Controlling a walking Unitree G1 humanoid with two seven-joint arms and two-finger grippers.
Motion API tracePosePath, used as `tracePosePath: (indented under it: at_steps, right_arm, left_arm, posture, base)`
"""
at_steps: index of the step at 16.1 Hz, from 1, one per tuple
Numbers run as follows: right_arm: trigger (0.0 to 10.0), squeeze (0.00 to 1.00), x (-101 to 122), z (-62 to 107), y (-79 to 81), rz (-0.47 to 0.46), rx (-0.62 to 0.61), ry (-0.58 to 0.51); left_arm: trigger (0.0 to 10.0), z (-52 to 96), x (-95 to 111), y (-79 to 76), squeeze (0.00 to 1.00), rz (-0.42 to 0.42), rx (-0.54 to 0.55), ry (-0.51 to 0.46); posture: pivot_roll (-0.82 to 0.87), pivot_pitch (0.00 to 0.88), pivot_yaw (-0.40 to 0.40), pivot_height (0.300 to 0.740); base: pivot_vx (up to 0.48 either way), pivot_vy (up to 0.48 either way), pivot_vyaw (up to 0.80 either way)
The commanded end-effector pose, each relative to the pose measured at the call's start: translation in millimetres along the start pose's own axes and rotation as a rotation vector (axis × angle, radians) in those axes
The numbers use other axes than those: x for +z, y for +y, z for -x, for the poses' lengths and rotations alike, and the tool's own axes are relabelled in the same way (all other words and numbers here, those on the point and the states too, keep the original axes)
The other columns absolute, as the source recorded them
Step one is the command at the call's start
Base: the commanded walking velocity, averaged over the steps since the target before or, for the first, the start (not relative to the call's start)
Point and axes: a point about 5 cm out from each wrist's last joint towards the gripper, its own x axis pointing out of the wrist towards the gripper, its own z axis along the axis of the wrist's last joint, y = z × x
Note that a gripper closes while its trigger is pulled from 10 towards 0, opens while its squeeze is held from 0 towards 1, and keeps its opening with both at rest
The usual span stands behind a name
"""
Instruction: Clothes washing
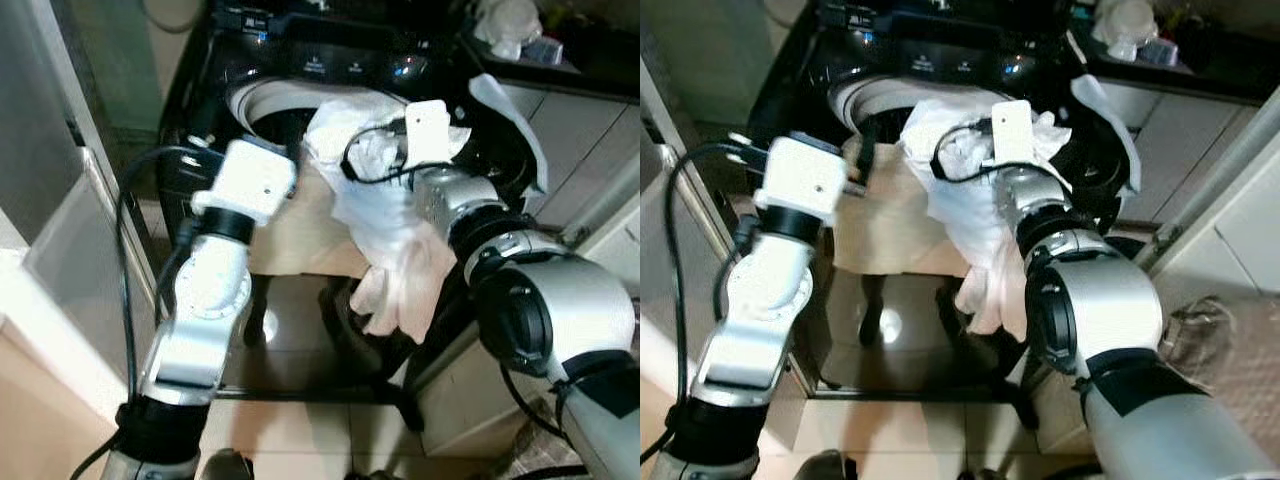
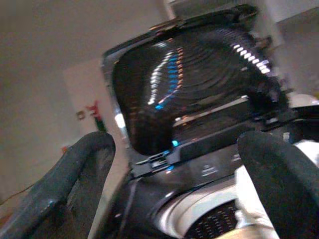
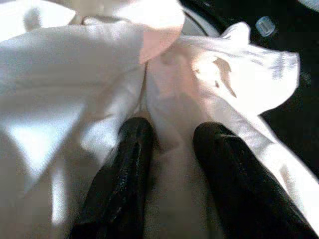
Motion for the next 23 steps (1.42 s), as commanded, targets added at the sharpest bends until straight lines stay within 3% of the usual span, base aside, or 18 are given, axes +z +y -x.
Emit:
tracePosePath:
  at_steps: [1, 4, 6, 9, 12, 14, 15, 16, 17, 18, 19, 21, 23]
  right_arm:
    - [10.0, 1.00, -2.3, -0.3, 1.2, -0.012, 0.011, -0.001]
    - [10.0, 1.00, 33.0, 4.4, -1.7, -0.060, -0.011, -0.165]
    - [10.0, 1.00, 55.5, 9.2, -5.9, -0.215, 0.005, -0.248]
    - [10.0, 1.00, 67.3, 12.2, -11.8, -0.388, 0.001, -0.288]
    - [10.0, 1.00, 87.7, 19.1, -21.3, -0.406, -0.037, -0.409]
    - [10.0, 1.00, 90.4, 22.4, -31.1, -0.332, -0.095, -0.525]
    - [10.0, 0.00, 68.3, 23.8, -38.1, -0.164, -0.171, -0.647]
    - [10.0, 0.00, 49.2, 25.5, -37.1, -0.059, -0.177, -0.690]
    - [10.0, 0.75, 28.9, 37.6, -37.0, 0.041, -0.111, -0.800]
    - [10.0, 0.73, 17.5, 48.0, -40.5, 0.047, -0.059, -0.860]
    - [10.0, 0.00, -14.1, 61.3, -55.5, 0.067, -0.028, -0.844]
    - [10.0, 0.00, -61.3, 79.3, -64.8, 0.109, 0.037, -0.759]
    - [10.0, 0.00, -98.6, 93.0, -52.7, 0.151, 0.146, -0.666]
  left_arm:
    - [10.0, 1.4, 4.0, -1.8, 0.00, 0.002, -0.019, -0.006]
    - [10.0, 2.1, 4.3, -0.4, 0.00, -0.008, -0.019, -0.004]
    - [10.0, 2.6, 3.4, 2.8, 0.00, -0.017, -0.003, 0.002]
    - [10.0, 0.0, 1.3, 4.1, 0.00, -0.022, 0.002, 0.001]
    - [10.0, -1.9, 0.2, 1.7, 0.00, -0.017, -0.009, 0.000]
    - [10.0, -1.2, -1.3, 0.0, 0.00, 0.000, -0.017, 0.009]
    - [10.0, 3.5, -1.4, -3.7, 0.00, 0.037, -0.082, 0.012]
    - [10.0, 8.5, -1.0, -5.5, 0.00, 0.047, -0.137, 0.007]
    - [10.0, 19.1, -0.3, 2.5, 0.00, 0.068, -0.161, 0.011]
    - [10.0, 26.3, 0.1, 6.0, 0.00, 0.064, -0.172, 0.011]
    - [10.0, 39.7, 0.7, 9.4, 0.00, 0.063, -0.194, 0.012]
    - [10.0, 54.9, -4.1, 5.3, 0.00, 0.059, -0.256, 0.040]
    - [10.0, 68.9, -12.1, -2.0, 0.00, 0.083, -0.359, 0.092]
  posture:
    - [0.22, 0.056, -0.111, 0.740]
    - [0.23, 0.056, -0.113, 0.740]
    - [0.21, 0.044, -0.119, 0.740]
    - [0.19, 0.028, -0.107, 0.740]
    - [0.18, 0.018, -0.110, 0.740]
    - [0.17, 0.007, -0.109, 0.740]
    - [0.16, 0.006, -0.112, 0.740]
    - [0.15, 0.004, -0.111, 0.740]
    - [0.13, 0.007, -0.106, 0.740]
    - [0.12, 0.011, -0.099, 0.740]
    - [0.11, 0.016, -0.090, 0.740]
    - [0.09, 0.022, -0.083, 0.740]
    - [0.09, 0.025, -0.079, 0.740]
  base:
    - [0.000, 0.000, 0.00]
    - [0.000, 0.000, 0.00]
    - [0.000, 0.000, 0.00]
    - [0.000, 0.000, 0.00]
    - [0.000, 0.000, 0.00]
    - [0.000, 0.000, 0.00]
    - [0.000, 0.000, 0.00]
    - [0.000, 0.000, 0.00]
    - [0.000, 0.000, 0.00]
    - [0.000, 0.000, 0.00]
    - [0.000, 0.000, 0.00]
    - [0.000, 0.000, 0.00]
    - [0.000, 0.000, 0.00]
